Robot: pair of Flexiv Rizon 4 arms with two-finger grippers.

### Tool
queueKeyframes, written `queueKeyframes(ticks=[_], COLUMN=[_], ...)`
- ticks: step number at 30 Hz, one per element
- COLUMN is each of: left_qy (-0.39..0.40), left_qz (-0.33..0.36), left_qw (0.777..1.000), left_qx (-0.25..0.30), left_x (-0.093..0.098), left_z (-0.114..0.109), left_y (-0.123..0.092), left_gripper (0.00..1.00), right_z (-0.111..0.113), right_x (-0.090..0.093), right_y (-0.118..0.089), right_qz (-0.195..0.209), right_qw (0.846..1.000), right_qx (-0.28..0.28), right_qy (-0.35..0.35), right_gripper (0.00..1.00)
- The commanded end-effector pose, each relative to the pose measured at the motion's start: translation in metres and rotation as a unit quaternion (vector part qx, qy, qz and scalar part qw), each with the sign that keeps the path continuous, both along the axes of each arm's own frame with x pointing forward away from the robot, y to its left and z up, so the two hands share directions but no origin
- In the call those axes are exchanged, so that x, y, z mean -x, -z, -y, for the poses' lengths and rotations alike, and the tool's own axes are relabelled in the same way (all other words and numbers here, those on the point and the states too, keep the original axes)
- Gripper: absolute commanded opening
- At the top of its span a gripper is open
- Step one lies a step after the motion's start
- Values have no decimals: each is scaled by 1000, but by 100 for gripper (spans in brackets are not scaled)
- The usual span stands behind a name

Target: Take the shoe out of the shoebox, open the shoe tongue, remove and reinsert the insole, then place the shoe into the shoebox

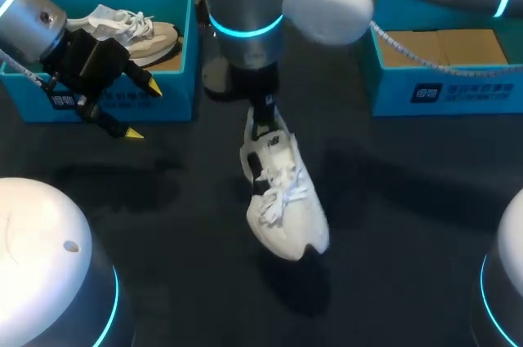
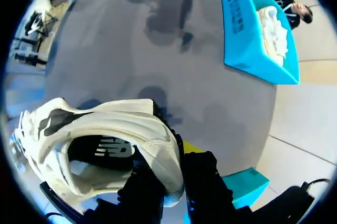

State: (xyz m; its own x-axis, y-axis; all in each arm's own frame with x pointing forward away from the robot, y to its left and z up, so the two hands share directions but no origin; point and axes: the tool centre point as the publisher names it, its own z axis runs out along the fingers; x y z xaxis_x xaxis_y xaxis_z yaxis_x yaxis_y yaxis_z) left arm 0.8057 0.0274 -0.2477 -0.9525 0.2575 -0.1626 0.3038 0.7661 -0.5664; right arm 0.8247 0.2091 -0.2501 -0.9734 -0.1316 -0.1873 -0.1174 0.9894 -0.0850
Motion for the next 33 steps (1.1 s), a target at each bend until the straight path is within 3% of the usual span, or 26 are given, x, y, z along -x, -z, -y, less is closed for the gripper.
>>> queueKeyframes(ticks=[1,5,31,33], left_qy=[0,0,0,0], left_qz=[0,0,0,0], left_qw=[1000,1000,1000,1000], left_qx=[-1,-1,-1,-1], left_x=[1,1,1,1], left_z=[0,0,0,0], left_y=[0,0,0,0], left_gripper=[100,100,100,100], right_z=[23,36,36,50], right_x=[8,3,3,-8], right_y=[-70,-92,-92,-92], right_qz=[3,12,12,13], right_qw=[1000,1000,1000,1000], right_qx=[-7,-18,-18,-15], right_qy=[-11,-10,-10,-10], right_gripper=[0,0,0,0])
